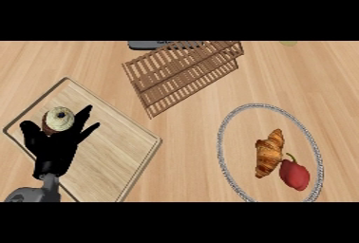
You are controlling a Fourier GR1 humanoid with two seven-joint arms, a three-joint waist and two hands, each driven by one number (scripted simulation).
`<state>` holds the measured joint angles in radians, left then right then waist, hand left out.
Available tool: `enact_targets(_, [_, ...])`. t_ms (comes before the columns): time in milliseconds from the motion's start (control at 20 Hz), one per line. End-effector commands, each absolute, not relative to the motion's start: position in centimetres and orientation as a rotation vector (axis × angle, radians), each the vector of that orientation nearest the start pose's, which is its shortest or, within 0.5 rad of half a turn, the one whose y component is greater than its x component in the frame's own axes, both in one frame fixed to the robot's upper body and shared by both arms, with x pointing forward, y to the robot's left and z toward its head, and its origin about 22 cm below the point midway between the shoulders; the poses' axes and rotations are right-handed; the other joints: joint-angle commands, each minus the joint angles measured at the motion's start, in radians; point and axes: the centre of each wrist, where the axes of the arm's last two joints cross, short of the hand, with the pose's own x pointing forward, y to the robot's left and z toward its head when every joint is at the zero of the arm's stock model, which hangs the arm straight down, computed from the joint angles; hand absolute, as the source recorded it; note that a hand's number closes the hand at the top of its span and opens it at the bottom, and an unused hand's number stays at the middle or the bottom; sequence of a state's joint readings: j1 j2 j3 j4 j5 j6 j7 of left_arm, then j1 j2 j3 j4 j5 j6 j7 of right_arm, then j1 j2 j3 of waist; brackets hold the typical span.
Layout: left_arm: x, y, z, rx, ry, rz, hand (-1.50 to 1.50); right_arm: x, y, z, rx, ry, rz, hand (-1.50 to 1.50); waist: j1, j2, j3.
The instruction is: Pick the croissant from the placemat and place it in the tiered shelf
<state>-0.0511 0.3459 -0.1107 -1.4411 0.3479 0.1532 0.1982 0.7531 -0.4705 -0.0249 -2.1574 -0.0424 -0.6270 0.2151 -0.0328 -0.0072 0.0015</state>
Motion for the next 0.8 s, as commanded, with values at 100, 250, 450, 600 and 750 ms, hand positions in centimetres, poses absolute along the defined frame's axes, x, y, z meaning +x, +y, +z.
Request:
enact_targets(100, [24.4,28.6,-2.5,0.08,-1.13,0.04,0.0,6.6,-30.2,11.5,-0.824,-1.119,-0.126,-1.5,0.042,0.02,-0.008])
enact_targets(250, [25.3,28.4,-1.1,0.068,-1.129,0.007,0.0,7.8,-30.3,12.7,-0.865,-1.039,-0.191,-1.5,0.072,0.028,-0.008])
enact_targets(450, [24.9,28.6,-1.6,0.075,-1.144,0.0,0.0,8.9,-30.3,14.3,-0.928,-0.973,-0.23,-1.5,0.086,0.029,-0.008])
enact_targets(600, [26.2,28.4,-0.6,0.069,-1.163,0.004,0.0,9.3,-30.1,13.6,-0.969,-0.852,-0.199,-1.5,0.088,0.032,-0.009])
enact_targets(750, [26.4,27.1,-1.8,0.065,-1.159,-0.011,0.0,11.5,-30.3,14.6,-0.944,-0.811,-0.199,-1.5,0.096,0.037,-0.008])
